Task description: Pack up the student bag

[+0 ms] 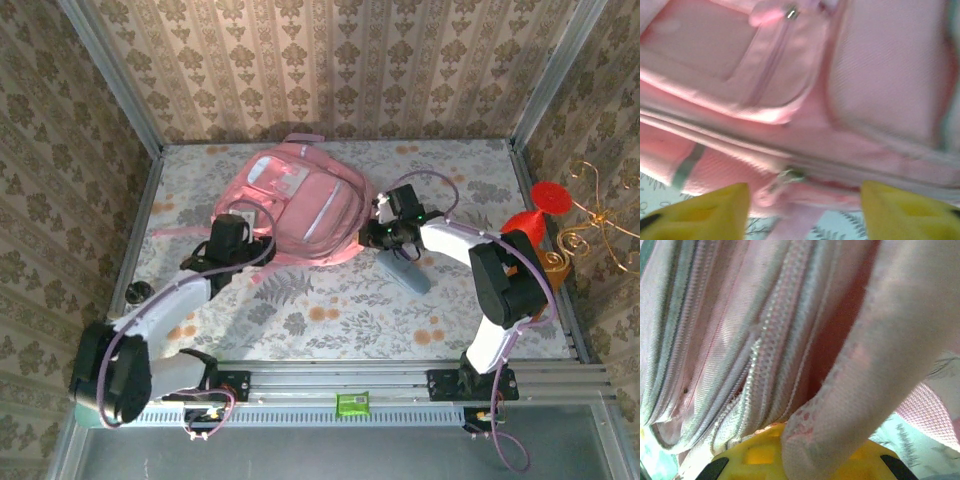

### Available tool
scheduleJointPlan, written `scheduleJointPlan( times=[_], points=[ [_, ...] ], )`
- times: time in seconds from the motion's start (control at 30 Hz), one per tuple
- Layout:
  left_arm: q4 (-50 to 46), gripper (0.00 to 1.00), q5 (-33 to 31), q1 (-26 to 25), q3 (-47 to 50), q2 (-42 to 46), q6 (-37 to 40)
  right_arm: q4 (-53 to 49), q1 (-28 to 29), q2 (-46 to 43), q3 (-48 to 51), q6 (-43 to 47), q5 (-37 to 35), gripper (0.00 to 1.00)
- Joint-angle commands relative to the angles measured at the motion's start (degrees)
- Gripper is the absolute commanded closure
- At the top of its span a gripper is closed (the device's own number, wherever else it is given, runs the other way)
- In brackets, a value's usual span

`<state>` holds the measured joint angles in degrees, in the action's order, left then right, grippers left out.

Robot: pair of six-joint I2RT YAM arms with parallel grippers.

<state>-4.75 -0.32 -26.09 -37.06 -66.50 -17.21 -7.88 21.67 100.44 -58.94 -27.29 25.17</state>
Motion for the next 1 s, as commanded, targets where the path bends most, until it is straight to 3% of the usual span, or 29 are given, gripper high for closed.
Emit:
scheduleJointPlan(
  times=[0.0,0.23,0.53,0.77,0.97],
  points=[
    [1.3,0.28,-4.7,-5.2,-2.8,0.7,2.5,3.5,4.5,-2.7,1.0,-2.1,1.1,0.97],
    [-3.3,0.19,-5.1,-13.9,-14.9,-13.8,9.2,7.6,8.3,-2.0,2.7,-4.9,1.5,0.88],
    [-8.1,0.21,-7.5,-14.9,-25.6,-29.0,12.4,5.0,8.2,-6.7,6.6,-2.8,-3.8,0.65],
    [-10.8,0.57,-11.4,-14.8,-30.0,-34.9,11.9,2.6,8.2,-11.9,9.4,-0.4,-6.7,0.49],
    [-9.9,0.94,-7.3,-13.9,-28.8,-31.1,11.8,-11.1,8.4,-20.0,8.3,8.0,-23.3,0.27]
  ],
)
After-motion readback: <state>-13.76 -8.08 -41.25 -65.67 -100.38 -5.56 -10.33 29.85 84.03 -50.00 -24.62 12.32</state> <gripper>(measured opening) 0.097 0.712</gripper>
